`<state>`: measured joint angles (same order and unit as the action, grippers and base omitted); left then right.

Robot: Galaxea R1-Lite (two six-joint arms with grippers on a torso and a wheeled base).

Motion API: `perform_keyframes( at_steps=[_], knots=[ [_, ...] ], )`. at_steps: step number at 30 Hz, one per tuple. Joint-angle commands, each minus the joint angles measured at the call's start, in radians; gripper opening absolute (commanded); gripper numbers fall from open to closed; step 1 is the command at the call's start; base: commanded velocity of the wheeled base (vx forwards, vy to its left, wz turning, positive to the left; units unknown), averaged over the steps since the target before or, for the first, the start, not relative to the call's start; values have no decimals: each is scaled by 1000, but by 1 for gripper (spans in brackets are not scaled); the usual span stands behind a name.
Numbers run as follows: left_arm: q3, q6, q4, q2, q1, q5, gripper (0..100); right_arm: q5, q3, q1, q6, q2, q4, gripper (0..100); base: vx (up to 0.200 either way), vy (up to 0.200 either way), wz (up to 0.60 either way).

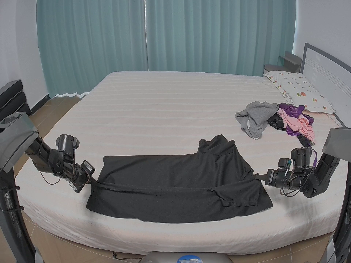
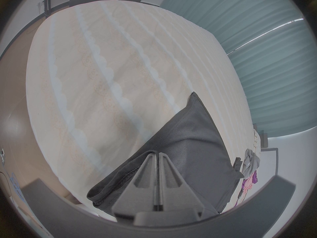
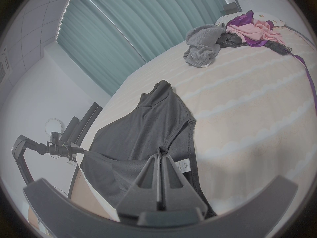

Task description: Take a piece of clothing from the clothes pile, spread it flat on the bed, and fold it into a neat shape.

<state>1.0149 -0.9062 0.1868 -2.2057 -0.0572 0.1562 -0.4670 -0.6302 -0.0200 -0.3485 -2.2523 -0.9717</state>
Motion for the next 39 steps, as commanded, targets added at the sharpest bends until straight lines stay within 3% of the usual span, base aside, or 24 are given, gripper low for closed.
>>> perform_keyframes(
  at_steps=[1,2,3,11,18,24,29,39],
  knots=[
    [-1,0,0,-11,4,0,100,-1,-2,-3,0,-15,-1,0,0,0,0],
    [-1,0,0,-11,4,0,100,-1,-2,-3,0,-15,-1,0,0,0,0],
    [-1,0,0,-11,4,0,100,-1,-2,-3,0,-15,-1,100,0,0,0],
    [-15,-8,0,-3,11,2,100,-2,12,-9,-21,10,-13,100,0,0,0],
    [-55,-31,11,18,5,34,100,-2,70,-34,-188,106,-19,100,0,0,0],
    [-59,-40,16,31,-3,45,100,-2,110,-37,-265,108,-19,100,133,0,0],
    [-53,-40,16,38,-4,48,100,-4,122,-20,-303,92,-35,100,200,0,0],
    [-25,-37,16,57,-4,48,100,-2,142,-31,-319,56,-108,100,0,0,0]
  ],
)
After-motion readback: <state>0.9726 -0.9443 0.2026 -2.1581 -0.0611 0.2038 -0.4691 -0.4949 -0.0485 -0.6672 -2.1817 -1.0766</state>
